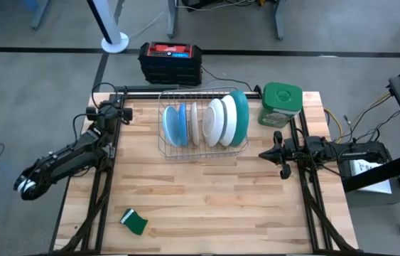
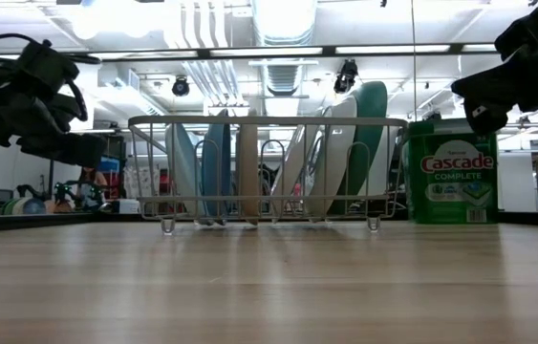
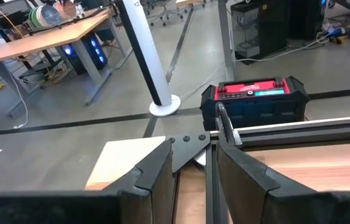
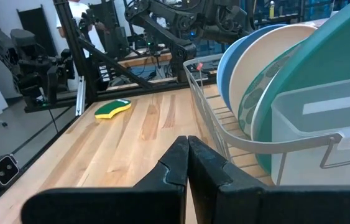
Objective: Sort dishes
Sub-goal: Return to Home Position
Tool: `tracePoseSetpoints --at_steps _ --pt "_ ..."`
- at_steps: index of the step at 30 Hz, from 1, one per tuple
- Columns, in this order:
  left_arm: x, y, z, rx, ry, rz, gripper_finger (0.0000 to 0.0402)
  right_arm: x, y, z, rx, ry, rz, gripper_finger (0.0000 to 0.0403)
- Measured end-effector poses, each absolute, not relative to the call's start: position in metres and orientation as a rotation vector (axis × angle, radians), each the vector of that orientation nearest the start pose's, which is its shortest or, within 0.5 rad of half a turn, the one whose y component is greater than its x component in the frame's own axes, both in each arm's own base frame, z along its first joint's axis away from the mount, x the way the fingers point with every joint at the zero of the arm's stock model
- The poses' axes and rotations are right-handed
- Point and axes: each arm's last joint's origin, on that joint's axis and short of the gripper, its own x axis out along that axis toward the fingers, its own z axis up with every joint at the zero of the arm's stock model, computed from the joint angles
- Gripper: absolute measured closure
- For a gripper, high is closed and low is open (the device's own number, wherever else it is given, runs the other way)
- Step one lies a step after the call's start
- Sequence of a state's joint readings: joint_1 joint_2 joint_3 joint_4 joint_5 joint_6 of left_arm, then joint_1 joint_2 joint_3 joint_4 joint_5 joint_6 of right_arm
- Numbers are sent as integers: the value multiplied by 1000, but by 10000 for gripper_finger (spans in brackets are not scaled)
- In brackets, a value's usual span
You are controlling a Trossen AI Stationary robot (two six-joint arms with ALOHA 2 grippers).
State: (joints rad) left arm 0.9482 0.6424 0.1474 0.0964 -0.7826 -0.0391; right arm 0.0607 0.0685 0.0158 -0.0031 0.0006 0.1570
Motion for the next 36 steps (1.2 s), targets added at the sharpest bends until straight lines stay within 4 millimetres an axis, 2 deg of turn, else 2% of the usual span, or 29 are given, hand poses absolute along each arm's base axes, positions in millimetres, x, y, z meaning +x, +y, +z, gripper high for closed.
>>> tracePoseSetpoints --at_steps 36 --pt "63 122 164 -63 411 1714 286 101 6 163 155 60 56 403"
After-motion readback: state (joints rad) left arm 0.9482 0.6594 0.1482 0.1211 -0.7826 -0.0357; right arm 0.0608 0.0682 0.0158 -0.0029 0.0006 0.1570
